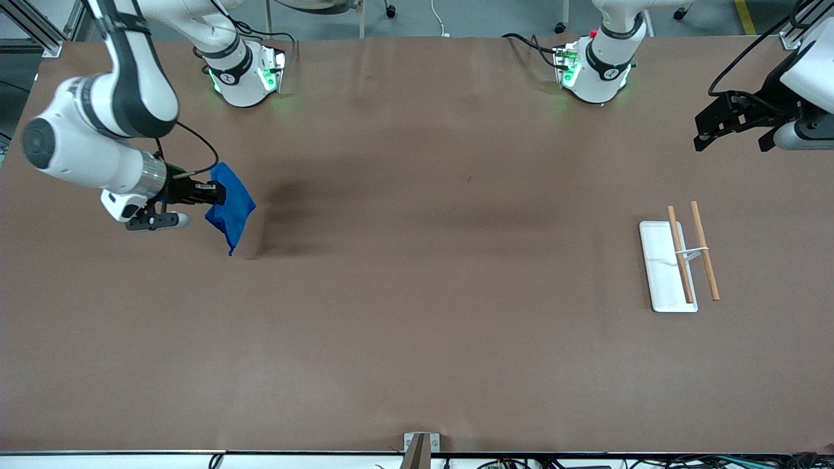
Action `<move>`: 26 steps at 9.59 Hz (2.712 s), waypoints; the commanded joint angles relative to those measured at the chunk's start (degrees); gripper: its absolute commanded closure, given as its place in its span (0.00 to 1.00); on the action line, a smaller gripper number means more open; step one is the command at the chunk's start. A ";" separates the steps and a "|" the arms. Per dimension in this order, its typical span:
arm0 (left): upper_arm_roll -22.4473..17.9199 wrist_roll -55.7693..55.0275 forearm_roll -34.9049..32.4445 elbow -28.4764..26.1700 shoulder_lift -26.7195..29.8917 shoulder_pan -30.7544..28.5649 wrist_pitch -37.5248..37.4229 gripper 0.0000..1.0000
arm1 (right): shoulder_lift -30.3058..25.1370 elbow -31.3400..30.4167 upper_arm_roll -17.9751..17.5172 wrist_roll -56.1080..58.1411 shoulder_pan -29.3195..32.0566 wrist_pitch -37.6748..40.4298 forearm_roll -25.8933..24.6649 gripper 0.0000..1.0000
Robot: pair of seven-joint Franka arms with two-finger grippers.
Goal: Right arm passes towel to left arm to hang
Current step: 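Lift the towel with the right gripper while the left gripper approaches, then grasp the hanging towel with the left gripper below the right gripper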
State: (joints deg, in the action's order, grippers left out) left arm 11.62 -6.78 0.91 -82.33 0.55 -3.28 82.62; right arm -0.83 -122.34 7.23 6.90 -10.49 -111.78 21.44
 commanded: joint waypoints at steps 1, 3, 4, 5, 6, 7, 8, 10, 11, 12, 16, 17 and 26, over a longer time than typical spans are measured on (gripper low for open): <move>0.33 0.72 7.21 -1.08 -0.72 0.02 0.17 0.00 | 0.65 6.65 0.24 -2.67 -2.59 3.93 7.01 1.00; 0.33 0.63 16.80 -1.08 -3.08 0.55 3.23 0.00 | 0.56 10.18 0.24 -3.56 -6.36 3.94 15.77 1.00; 0.33 0.80 21.37 -1.25 -4.40 0.46 4.99 0.00 | 0.56 11.85 0.33 -3.48 -8.03 3.59 20.78 1.00; 0.33 1.15 28.29 -1.25 -6.68 0.29 5.10 0.00 | 0.65 13.60 0.33 -3.48 -9.44 3.59 24.83 1.00; 0.33 2.81 37.06 -1.34 -9.57 0.29 5.45 0.00 | 0.91 14.58 0.33 -3.48 -11.02 3.50 29.40 1.00; 0.33 4.31 42.63 -1.43 -12.21 0.55 6.76 0.00 | 0.91 14.76 0.33 -3.48 -11.91 3.07 34.14 1.00; 0.42 7.28 47.04 -1.43 -15.02 1.60 8.42 0.00 | 0.91 14.76 0.33 -3.48 -14.35 0.89 39.24 1.00; 0.50 19.02 59.42 -2.65 -21.00 3.09 8.70 0.01 | 1.52 14.76 0.33 -3.39 -18.66 -3.87 51.08 1.00; 0.59 24.39 63.21 -2.57 -24.33 3.97 9.05 0.01 | 1.88 15.11 0.33 -2.87 -20.69 -5.62 57.51 1.00; 1.37 28.71 66.82 -2.92 -26.72 4.07 9.05 0.01 | 2.49 15.81 0.33 -3.04 -23.32 -9.64 61.22 1.00; 5.77 35.35 81.34 -12.22 -29.03 3.45 8.44 0.02 | 4.95 19.42 0.33 -2.95 -28.00 -11.18 70.47 1.00; 6.47 35.52 83.71 -13.89 -29.20 3.02 6.44 0.02 | 5.04 19.42 0.33 -3.04 -28.79 -11.18 70.84 1.00; 8.24 41.56 90.59 -17.31 -32.28 3.10 0.45 0.20 | 5.57 20.03 0.33 -3.04 -32.66 -13.02 77.08 1.00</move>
State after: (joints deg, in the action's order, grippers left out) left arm 19.59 30.87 90.99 -96.34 -30.93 0.35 83.85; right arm 4.04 -103.39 7.12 4.00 -41.99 -124.29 96.54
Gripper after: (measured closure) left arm 0.189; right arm 0.868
